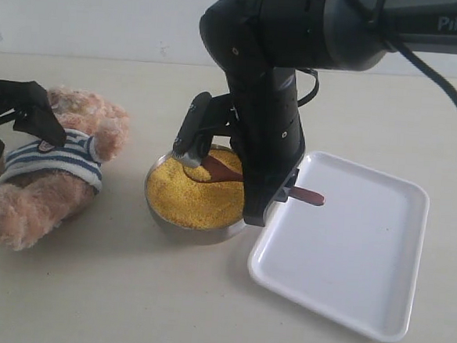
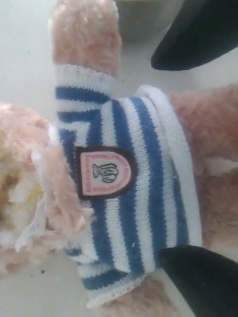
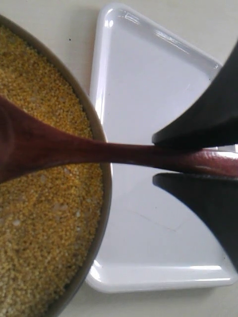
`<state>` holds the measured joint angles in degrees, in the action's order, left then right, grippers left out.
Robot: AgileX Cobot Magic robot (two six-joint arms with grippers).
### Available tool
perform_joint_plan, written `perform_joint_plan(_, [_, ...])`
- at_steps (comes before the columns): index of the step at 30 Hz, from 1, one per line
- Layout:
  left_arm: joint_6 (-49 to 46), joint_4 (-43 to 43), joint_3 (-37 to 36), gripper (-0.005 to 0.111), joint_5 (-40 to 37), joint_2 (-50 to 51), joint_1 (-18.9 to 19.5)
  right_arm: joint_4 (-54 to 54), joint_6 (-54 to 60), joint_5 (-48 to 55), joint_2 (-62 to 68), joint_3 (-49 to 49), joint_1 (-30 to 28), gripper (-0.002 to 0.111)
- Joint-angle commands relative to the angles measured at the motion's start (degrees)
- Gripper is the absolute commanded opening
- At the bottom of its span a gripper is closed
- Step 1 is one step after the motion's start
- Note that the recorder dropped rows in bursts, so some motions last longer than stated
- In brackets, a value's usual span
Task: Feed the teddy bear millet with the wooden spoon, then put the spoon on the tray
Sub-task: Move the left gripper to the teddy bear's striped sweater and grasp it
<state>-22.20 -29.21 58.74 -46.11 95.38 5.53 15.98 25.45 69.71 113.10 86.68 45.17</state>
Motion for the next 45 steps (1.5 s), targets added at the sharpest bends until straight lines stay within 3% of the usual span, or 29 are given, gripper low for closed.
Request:
perform_joint_plan(1, [1.63, 2.89, 1.31, 0.090, -4.81, 3.17, -0.15, -0.25, -0.05, 0.25, -0.52, 0.25, -0.23, 0.000])
perform_joint_plan(11, [0.28, 1.58, 1.31, 0.090, -4.43, 5.98, -0.28, -0.25, -0.05, 0.25, -0.52, 0.25, -0.23, 0.000])
perform_joint_plan(21, [2.83, 3.07, 1.31, 0.090, -1.82, 12.11, -2.77, -0.25, -0.05, 0.25, -0.52, 0.25, -0.23, 0.000])
perform_joint_plan(24, [5.01, 3.33, 1.31, 0.081, -1.40, 12.62, -2.77, -0.25, -0.05, 0.25, -0.52, 0.25, -0.23, 0.000])
perform_joint_plan(26, [5.27, 3.33, 1.31, 0.062, -0.38, 12.65, -2.77, -0.25, -0.05, 0.25, -0.52, 0.25, -0.23, 0.000])
perform_joint_plan(30, [3.55, 3.09, 1.31, 0.005, 0.01, 12.65, -2.77, -0.25, -0.05, 0.25, -0.52, 0.25, -0.23, 0.000])
perform_joint_plan(41, [-1.75, 3.94, 1.31, 0.004, 0.42, 9.20, -2.77, -0.36, -0.03, 0.25, -0.52, 0.25, -0.23, 0.000])
perform_joint_plan(45, [2.86, 13.05, 1.31, 0.004, 0.65, 2.91, -2.77, -0.63, -0.03, 0.25, -0.52, 0.25, -0.23, 0.000])
